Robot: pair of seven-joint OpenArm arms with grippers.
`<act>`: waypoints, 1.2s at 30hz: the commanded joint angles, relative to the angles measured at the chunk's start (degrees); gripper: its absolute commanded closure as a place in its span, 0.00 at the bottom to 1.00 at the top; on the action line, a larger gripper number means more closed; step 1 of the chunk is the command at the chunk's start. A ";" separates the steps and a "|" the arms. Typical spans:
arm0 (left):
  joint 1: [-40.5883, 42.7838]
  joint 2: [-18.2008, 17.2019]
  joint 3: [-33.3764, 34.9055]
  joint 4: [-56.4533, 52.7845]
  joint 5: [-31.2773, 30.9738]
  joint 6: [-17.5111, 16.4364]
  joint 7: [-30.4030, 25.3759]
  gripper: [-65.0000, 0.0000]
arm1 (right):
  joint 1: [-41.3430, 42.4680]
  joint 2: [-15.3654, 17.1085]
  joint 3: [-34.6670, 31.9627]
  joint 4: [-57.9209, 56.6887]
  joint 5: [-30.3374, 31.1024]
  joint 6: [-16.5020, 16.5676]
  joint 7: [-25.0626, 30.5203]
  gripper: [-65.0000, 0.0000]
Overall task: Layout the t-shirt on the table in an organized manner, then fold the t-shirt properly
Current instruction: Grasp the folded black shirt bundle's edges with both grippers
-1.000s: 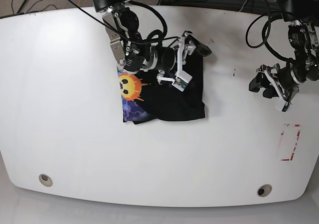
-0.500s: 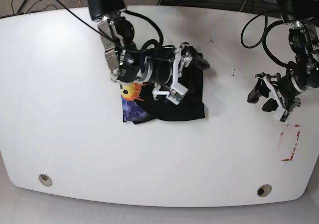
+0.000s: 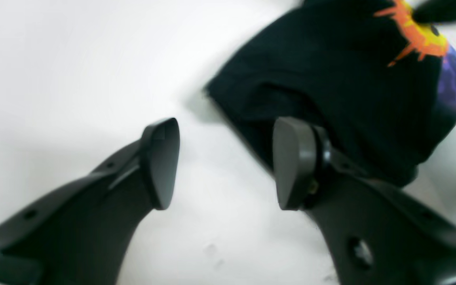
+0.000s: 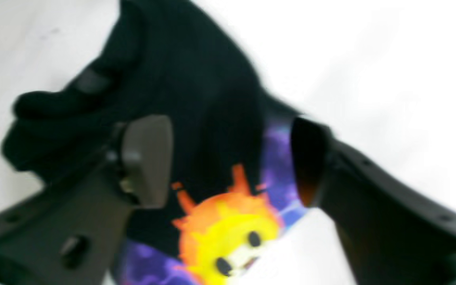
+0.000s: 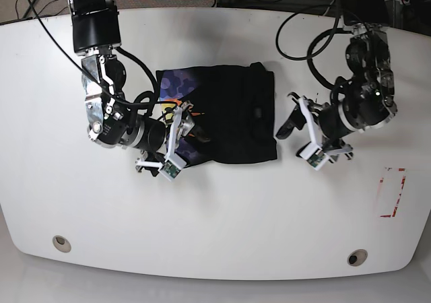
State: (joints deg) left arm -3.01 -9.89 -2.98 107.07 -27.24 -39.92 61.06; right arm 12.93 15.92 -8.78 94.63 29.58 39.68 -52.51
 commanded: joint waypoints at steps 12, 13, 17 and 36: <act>2.61 9.85 13.93 -0.12 20.17 -0.08 -1.58 0.83 | 4.17 1.53 0.20 -7.73 -8.62 0.32 10.09 0.79; 3.05 10.11 14.81 -0.65 21.13 -0.08 -2.02 0.83 | 4.08 1.44 0.20 -8.52 -10.81 0.32 11.15 0.79; 5.16 10.20 17.88 -2.85 23.16 -0.08 -5.80 0.83 | 3.99 -0.14 0.20 -12.30 -17.06 0.32 15.90 0.79; 3.31 1.67 18.68 -13.13 22.81 -0.08 -7.83 0.83 | -4.27 -0.32 0.47 -20.56 -21.54 0.32 26.36 0.80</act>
State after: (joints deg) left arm 2.55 -7.51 15.81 94.35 -5.80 -40.18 52.40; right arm 9.50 15.07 -8.38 72.49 8.49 39.03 -24.64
